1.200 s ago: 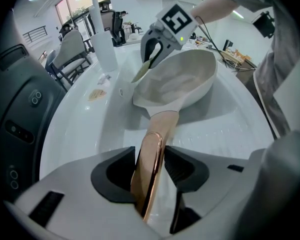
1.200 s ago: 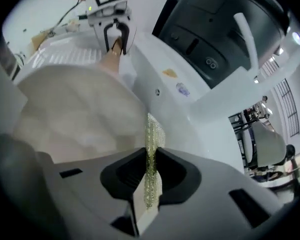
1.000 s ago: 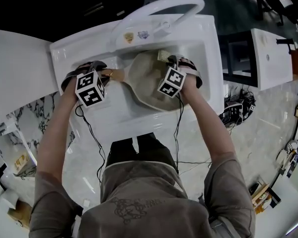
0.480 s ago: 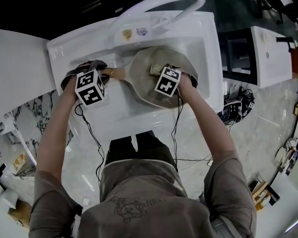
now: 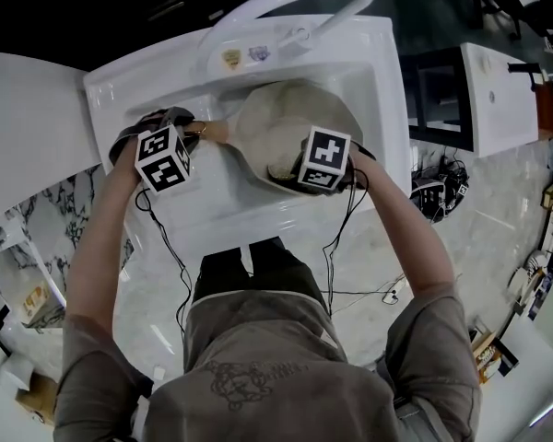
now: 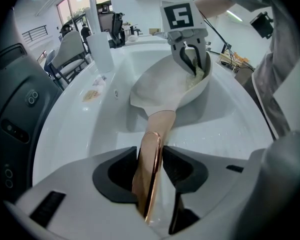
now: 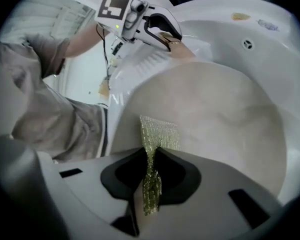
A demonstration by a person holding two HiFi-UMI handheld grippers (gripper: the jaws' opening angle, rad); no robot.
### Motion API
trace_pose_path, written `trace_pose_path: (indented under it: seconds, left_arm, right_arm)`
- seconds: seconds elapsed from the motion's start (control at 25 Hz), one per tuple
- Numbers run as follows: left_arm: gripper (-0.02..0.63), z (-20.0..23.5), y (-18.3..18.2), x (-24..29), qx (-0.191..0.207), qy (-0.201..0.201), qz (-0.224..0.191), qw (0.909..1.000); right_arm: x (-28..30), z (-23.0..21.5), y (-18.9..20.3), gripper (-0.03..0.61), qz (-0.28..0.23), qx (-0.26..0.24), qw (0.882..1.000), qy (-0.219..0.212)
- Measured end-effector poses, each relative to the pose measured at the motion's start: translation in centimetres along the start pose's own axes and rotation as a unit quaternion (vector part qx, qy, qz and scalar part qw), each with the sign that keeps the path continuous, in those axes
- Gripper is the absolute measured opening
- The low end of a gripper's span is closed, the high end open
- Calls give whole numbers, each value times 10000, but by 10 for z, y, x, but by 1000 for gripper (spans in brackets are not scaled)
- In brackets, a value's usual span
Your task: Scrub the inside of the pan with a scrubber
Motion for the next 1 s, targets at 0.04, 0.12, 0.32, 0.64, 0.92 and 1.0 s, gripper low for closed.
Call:
trace_pose_path:
  seconds: [0.04, 0.12, 0.32, 0.64, 0.92, 1.0]
  left_arm:
    - [169, 0, 0, 0, -1, -7, 5, 10000]
    - [168, -1, -1, 0, 4, -16, 25, 10000]
    - [166, -2, -2, -1, 22, -57, 68, 10000]
    - [161, -6, 1, -1, 39, -206, 62, 9998]
    - [161, -4, -2, 0, 2, -264, 77, 9996]
    - [161, -4, -1, 0, -20, -276, 70, 9996]
  right_arm:
    - [-3, 4, 2, 66, 0, 99, 9995, -288]
    - [-12, 7, 5, 64, -84, 338, 9969, -711]
    - [-62, 6, 6, 64, -1309, 632, 9805, -1323]
    - [-99, -17, -20, 64, -1971, -1736, 9290, 2606]
    - [-48, -65, -38, 64, -429, -3628, 8379, 4054]
    - [-36, -77, -38, 64, -62, -3869, 8222, 4175]
Point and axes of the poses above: the fingertips, and each gripper's own axes: x forward along the fingers, z to its left, y out of its underside, the point moved 9 cm from there along -x, backward along the fingers, and after that the axes turned 13 degrees about x, right-handed, at the moved point
